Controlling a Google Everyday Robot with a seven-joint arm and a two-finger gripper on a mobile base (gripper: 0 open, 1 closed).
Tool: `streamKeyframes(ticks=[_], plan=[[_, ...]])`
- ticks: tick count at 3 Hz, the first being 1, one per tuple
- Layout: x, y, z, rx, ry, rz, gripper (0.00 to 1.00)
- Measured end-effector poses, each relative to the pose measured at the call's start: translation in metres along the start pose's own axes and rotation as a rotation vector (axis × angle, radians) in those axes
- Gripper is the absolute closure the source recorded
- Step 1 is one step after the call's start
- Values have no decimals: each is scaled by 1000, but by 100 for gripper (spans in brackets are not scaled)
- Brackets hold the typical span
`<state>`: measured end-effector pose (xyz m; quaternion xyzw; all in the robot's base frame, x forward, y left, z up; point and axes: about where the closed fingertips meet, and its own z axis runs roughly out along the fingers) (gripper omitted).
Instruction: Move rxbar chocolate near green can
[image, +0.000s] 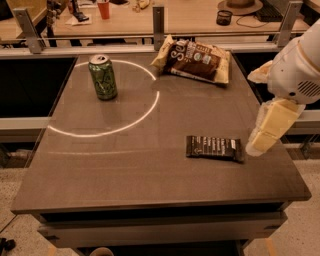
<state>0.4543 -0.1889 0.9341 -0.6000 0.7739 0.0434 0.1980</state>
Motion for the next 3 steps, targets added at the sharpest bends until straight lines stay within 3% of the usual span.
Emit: streamKeyframes(ticks=[2,3], plan=[[-9,5,47,-90,-75,4,0],[-13,10,63,-95,-103,-18,0]])
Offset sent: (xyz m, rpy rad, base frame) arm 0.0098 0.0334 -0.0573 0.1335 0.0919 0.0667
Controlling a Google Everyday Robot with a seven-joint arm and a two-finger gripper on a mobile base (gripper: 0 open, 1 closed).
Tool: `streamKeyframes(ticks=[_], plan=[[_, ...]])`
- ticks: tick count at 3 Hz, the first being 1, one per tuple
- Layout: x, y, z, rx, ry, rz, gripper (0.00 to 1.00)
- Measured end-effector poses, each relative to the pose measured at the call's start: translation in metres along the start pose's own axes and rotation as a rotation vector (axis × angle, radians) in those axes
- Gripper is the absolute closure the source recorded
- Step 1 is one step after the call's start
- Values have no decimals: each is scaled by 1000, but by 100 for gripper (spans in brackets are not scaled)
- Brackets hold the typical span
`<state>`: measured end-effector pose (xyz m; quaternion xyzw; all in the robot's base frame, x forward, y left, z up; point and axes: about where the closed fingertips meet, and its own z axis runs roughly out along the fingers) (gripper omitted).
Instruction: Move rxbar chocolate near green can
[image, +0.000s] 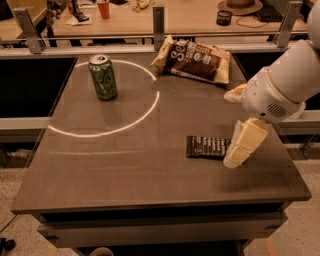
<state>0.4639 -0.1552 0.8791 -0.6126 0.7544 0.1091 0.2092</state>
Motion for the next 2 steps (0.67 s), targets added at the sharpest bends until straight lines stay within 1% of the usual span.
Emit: streamKeyframes(ticks=[1,2], plan=[[-1,1,14,-1,-10,-7,0],[0,5,25,8,-12,-8,15]])
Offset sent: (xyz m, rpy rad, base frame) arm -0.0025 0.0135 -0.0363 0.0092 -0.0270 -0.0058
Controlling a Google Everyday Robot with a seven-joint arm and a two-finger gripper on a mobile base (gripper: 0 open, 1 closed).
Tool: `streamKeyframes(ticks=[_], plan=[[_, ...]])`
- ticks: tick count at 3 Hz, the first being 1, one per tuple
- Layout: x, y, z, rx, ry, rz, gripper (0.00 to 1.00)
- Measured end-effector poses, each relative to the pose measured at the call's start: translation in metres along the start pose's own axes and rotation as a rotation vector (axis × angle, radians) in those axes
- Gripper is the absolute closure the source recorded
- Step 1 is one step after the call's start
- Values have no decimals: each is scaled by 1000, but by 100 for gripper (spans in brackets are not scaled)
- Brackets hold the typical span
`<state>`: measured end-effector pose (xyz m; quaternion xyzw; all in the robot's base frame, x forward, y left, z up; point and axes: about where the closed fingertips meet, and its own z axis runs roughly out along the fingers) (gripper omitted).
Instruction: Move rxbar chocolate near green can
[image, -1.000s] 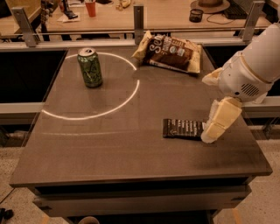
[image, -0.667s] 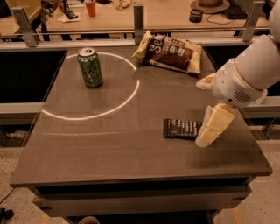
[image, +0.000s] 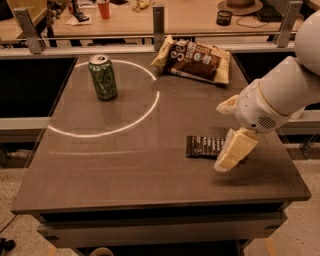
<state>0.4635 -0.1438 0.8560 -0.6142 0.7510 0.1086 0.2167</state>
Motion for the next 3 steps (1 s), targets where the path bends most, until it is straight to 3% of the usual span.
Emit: streamKeyframes(ticks=[1,2,3], plan=[[0,3,10,-5,-2,1,23],[3,5,18,-12,3,-4,21],[7,7,26,-28,10,-4,39]])
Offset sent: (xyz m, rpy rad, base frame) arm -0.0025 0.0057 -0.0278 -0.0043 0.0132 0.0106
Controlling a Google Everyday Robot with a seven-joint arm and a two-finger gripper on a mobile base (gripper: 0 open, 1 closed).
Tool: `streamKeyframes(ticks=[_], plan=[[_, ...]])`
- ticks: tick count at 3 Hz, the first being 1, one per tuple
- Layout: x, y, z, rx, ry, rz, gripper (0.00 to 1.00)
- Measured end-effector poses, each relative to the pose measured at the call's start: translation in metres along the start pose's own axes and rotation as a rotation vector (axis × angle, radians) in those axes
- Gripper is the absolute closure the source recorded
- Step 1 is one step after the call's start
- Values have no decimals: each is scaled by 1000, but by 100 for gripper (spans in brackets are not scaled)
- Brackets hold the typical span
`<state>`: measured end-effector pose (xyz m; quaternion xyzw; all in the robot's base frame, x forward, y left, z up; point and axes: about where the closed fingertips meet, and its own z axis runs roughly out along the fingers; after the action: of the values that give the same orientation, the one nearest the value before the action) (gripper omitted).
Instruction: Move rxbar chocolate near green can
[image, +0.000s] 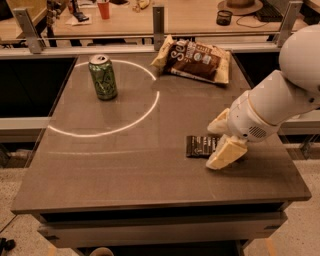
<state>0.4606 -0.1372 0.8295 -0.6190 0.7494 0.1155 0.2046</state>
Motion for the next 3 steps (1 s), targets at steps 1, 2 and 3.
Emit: streamKeyframes(ticks=[1,2,3], plan=[[3,1,5,-15,6,5,61],[1,1,2,-16,6,5,85],[1,1,1,-15,6,5,100]])
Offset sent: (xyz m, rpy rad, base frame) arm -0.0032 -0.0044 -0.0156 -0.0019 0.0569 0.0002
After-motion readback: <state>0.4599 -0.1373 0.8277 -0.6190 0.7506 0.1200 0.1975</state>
